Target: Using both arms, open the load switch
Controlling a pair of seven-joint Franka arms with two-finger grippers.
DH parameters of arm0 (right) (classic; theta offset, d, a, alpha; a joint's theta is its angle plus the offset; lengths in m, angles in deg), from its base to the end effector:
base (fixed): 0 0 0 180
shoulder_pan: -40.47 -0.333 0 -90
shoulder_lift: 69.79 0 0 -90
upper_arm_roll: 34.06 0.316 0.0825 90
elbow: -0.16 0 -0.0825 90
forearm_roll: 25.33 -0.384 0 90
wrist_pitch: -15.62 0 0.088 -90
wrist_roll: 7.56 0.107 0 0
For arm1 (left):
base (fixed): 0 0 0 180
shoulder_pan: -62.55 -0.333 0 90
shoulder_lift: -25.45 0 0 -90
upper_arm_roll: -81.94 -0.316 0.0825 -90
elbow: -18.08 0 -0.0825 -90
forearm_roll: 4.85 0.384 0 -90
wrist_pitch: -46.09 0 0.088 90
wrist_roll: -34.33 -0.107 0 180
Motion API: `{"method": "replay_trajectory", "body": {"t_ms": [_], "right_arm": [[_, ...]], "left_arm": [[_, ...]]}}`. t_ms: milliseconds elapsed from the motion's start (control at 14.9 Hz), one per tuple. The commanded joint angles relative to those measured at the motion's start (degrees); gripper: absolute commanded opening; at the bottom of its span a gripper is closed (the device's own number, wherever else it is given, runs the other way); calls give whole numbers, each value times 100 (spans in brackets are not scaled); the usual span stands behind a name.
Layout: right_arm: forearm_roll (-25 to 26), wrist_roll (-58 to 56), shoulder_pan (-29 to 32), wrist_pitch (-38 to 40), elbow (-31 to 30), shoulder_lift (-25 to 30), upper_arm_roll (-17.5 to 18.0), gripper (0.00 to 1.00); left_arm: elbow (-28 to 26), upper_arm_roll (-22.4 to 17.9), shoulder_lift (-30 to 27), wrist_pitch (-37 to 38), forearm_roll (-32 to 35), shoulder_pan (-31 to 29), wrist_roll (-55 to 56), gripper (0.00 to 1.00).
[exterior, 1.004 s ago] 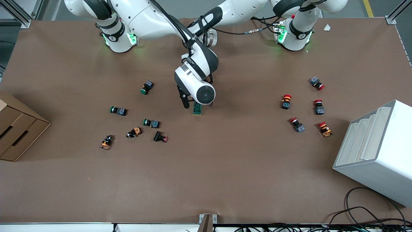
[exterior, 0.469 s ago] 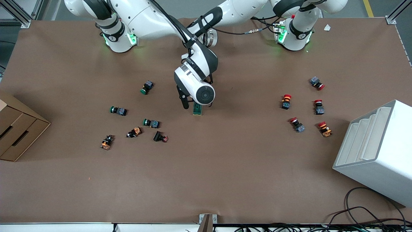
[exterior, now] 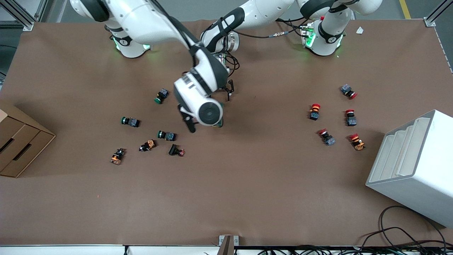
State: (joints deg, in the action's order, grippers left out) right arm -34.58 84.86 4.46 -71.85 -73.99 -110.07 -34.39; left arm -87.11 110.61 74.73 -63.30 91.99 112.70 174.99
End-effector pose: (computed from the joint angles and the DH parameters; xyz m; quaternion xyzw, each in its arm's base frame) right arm 0.5427 0.4126 0.3030 0.8458 -0.4739 -0.1711 0.1752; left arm 0.1935 -0.5771 0.0914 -0.8829 0.0056 -0.4691 0.0187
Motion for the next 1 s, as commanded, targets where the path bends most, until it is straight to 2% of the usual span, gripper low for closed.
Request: {"method": "replay_trajectory", "body": {"t_ms": [0, 335, 536, 737, 938], "right_arm": [[73, -1842, 952, 360, -188, 660, 86, 100], [423, -4368, 2174, 713, -196, 1127, 86, 100], [599, -5783, 2763, 758, -179, 1276, 86, 100], [1030, -7225, 3186, 722, -135, 1347, 86, 100], [1153, -7965, 3406, 687, -118, 1479, 77, 100]], "left_arm": [[147, 42, 30, -91, -225, -31, 5, 99], [744, 60, -294, -74, -1481, -31, -723, 98], [763, 51, -970, -74, -2438, -197, -1521, 98], [789, 60, -1708, -91, -3396, -592, -2444, 98], [1104, 51, -2262, -82, -4529, -1102, -3446, 99]]}}
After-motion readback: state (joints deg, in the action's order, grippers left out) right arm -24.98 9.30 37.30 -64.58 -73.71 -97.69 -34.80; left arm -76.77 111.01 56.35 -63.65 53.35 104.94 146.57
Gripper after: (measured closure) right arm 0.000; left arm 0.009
